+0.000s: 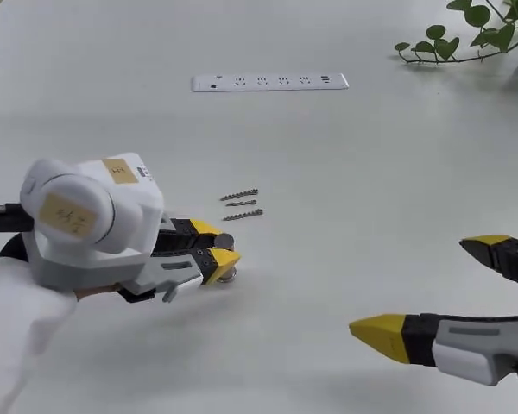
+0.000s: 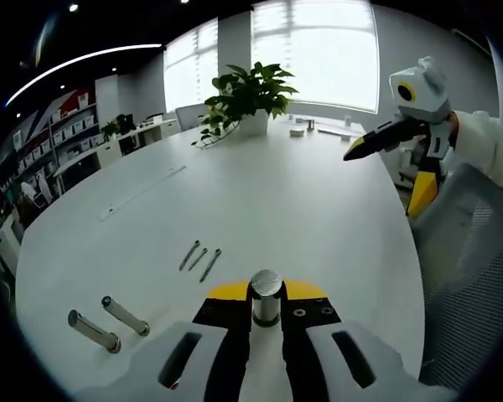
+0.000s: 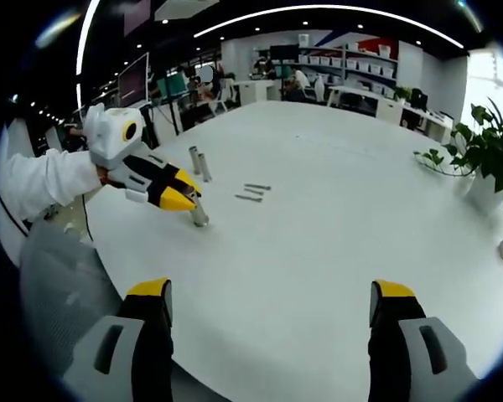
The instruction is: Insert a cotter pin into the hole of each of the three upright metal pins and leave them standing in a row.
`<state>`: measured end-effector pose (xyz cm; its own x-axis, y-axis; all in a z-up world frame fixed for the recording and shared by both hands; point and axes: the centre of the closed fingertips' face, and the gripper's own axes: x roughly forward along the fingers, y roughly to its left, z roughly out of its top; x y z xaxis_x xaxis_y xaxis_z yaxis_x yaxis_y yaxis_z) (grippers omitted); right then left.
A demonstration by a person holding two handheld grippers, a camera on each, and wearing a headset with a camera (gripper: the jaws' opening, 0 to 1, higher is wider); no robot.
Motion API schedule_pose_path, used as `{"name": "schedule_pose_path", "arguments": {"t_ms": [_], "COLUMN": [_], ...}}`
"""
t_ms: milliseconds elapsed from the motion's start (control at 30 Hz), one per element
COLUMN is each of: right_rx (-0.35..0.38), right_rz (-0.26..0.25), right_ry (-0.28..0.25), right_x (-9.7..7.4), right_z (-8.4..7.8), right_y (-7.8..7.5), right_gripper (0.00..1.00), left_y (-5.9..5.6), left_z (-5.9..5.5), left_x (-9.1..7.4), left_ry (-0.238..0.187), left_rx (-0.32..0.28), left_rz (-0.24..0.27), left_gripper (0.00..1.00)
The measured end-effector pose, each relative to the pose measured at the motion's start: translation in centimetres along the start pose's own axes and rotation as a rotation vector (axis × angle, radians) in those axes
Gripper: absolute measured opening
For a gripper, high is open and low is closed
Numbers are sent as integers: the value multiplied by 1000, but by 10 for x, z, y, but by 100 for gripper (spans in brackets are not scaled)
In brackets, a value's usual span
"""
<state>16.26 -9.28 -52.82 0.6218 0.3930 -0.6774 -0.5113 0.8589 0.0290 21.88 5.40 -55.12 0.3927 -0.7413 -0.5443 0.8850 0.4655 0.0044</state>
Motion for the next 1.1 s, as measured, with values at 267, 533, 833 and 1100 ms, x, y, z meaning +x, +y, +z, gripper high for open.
{"name": "schedule_pose_path", "arguments": {"t_ms": [267,533,833,1100], "right_rx": [-11,-6,-8,-22], "right_rz": [21,33,46,67], "right_ry": [-14,-13,-11,-12], "right_x": [1,1,2,3], "right_z": [5,6,6,7], "right_y": [5,6,9,15], "right_gripper": [98,98,98,98], "left_y": [0,1,-2,-3], "left_z": [-2,-2,-6,-7], "left_x": [3,7,7,9], "left_ry": [-5,1,32,34], "left_rx": [-23,-15,40,38], "left_rz": [2,12,2,-6], "left_gripper": [9,9,9,10]}}
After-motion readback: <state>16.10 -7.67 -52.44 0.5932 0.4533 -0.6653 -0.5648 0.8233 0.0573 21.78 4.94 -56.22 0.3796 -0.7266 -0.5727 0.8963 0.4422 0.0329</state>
